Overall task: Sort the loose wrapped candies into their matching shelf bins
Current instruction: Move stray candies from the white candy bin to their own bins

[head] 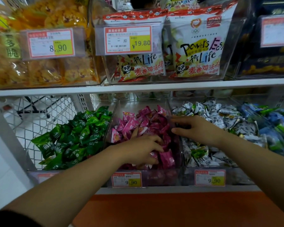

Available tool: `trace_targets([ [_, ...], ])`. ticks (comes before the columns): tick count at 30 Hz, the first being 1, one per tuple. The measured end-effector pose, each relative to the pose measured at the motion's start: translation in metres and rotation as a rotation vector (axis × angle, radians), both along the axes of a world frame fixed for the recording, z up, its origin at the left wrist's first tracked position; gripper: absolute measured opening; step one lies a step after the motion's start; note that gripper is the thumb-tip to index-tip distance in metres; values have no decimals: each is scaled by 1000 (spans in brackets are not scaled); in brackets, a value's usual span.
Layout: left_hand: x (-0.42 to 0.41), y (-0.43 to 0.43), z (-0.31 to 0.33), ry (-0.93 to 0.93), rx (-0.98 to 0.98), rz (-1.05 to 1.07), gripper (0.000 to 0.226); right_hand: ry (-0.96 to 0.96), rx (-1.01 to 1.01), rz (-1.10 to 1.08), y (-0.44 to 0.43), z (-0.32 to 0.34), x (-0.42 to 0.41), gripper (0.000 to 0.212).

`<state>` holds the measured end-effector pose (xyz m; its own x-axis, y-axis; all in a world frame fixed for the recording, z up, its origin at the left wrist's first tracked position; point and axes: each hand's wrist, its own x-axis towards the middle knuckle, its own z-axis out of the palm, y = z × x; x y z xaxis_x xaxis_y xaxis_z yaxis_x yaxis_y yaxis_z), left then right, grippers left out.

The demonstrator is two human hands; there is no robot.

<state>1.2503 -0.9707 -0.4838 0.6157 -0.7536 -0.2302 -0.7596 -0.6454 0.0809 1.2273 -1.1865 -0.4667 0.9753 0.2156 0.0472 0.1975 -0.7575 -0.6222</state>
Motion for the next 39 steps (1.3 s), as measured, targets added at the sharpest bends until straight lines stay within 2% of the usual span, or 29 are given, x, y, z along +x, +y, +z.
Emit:
trace_targets([
  [8,27,15,3,-280,-31,-2,22,11,14,8,-1,0,0,51],
  [16,45,15,3,-295,-44,59,21,13,24,5,-1,-1,2,52],
  [20,31,12,12,-157,-216,73,24,-4,-5,6,-1,-1,3,51],
  [22,17,8,18,38,-347,48,25,-13,-3,0,-1,-2,3,51],
  [24,4,1,21,228,-376,18,26,-10,8,-7,0,-2,3,50],
  [25,0,-3,19,255,-357,-10,27,-6,11,-11,0,-2,3,50],
  [27,-3,-12,10,194,-286,-54,29,-8,10,-15,0,-1,2,50],
  [33,10,-21,-1,-12,98,-71,42,3,-2,-7,-1,0,1,50],
  [39,24,-6,3,-229,132,-137,42,7,2,-4,0,0,0,49],
])
